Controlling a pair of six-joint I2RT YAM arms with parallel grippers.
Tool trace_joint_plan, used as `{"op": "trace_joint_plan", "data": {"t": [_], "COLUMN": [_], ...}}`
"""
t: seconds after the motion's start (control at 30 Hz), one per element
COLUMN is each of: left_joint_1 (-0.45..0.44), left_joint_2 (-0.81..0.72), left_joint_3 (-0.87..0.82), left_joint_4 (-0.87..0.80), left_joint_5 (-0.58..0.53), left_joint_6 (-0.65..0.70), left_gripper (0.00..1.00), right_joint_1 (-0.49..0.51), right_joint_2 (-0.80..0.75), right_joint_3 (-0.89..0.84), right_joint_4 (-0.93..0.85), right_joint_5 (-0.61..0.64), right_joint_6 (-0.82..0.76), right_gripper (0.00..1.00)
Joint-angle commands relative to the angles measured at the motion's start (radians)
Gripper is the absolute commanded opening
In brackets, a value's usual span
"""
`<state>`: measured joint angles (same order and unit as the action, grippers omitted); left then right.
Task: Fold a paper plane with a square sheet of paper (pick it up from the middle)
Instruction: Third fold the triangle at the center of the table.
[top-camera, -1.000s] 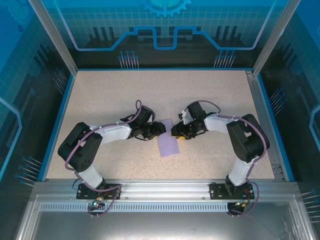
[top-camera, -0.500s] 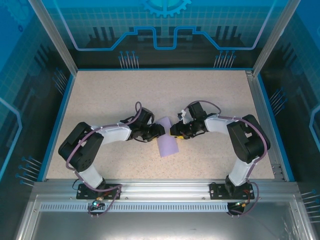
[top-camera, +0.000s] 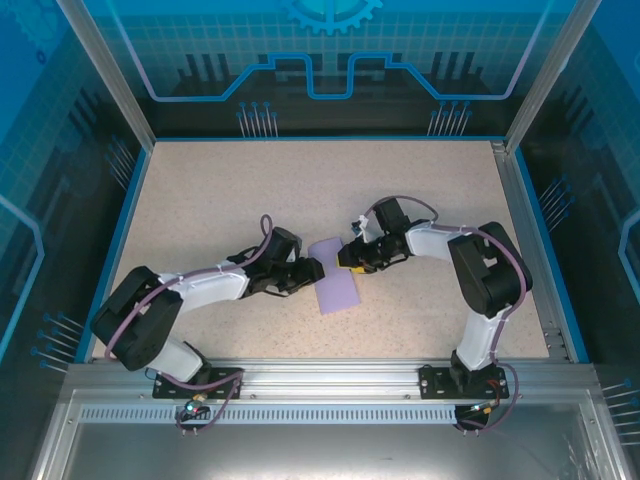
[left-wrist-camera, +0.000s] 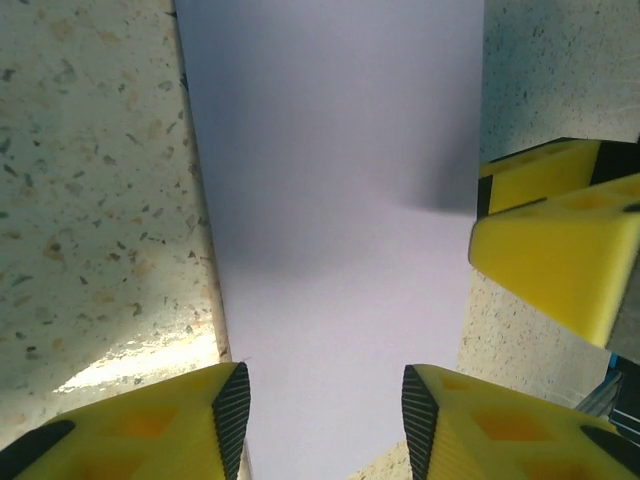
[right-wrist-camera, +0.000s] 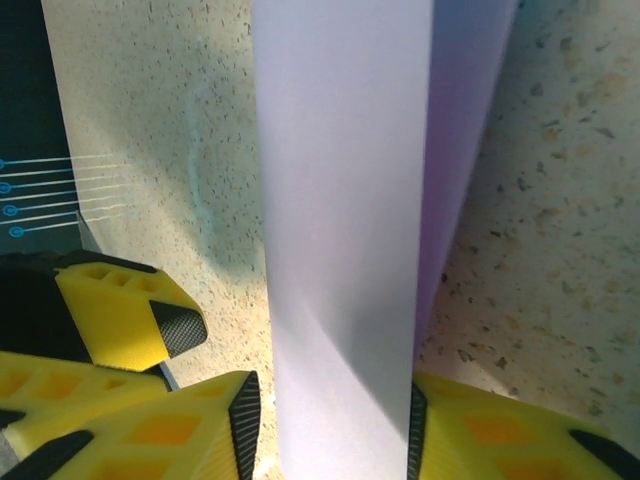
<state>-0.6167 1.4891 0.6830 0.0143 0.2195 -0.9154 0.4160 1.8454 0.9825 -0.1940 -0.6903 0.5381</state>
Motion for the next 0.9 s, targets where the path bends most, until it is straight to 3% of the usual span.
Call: {"op": "trace_joint_plan", "data": {"t": [0.0, 0.2, 0.3, 0.53, 0.77, 0.87], "left_joint_1": [-0.018, -0.028, -0.04, -0.122, -0.188, -0.248], "left_joint_2": [-0.044, -0.05, -0.044, -0.088, -0.141, -0.119], "left_joint_3": [-0.016, 0.017, 0.047, 0.097, 0.041, 0.082], "left_joint_4": [0.011, -0.054, -0.086, -0.189, -0.122, -0.173], "left_joint_5": [-0.039, -0.062, -0.071, -0.164, -0.155, -0.212], "left_joint_6": [-0.014, -0.058, -0.071, 0.059, 0.143, 0.212], "left_gripper": [0.5, 0.5, 0.51, 0.55, 0.66, 0.69], "right_joint_1": [-0.022, -0.039, -0.049, -0.037, -0.039, -0.039], "right_joint_2": [0.042, 0.041, 0.002, -0.045, -0.047, -0.034], "right_joint_3": [0.028, 0.028, -0.018, -0.079, -0.077, -0.04], "right_joint_4": [-0.035, -0.04, 0.02, 0.152, 0.162, 0.094], "right_joint_5": [-0.046, -0.081, -0.084, -0.05, -0.109, -0.101], "right_joint_6": [-0.027, 0.001, 0.097, 0.258, 0.218, 0.175], "right_gripper": [0.36, 0.19, 0.18, 0.17, 0.23, 0.27]}}
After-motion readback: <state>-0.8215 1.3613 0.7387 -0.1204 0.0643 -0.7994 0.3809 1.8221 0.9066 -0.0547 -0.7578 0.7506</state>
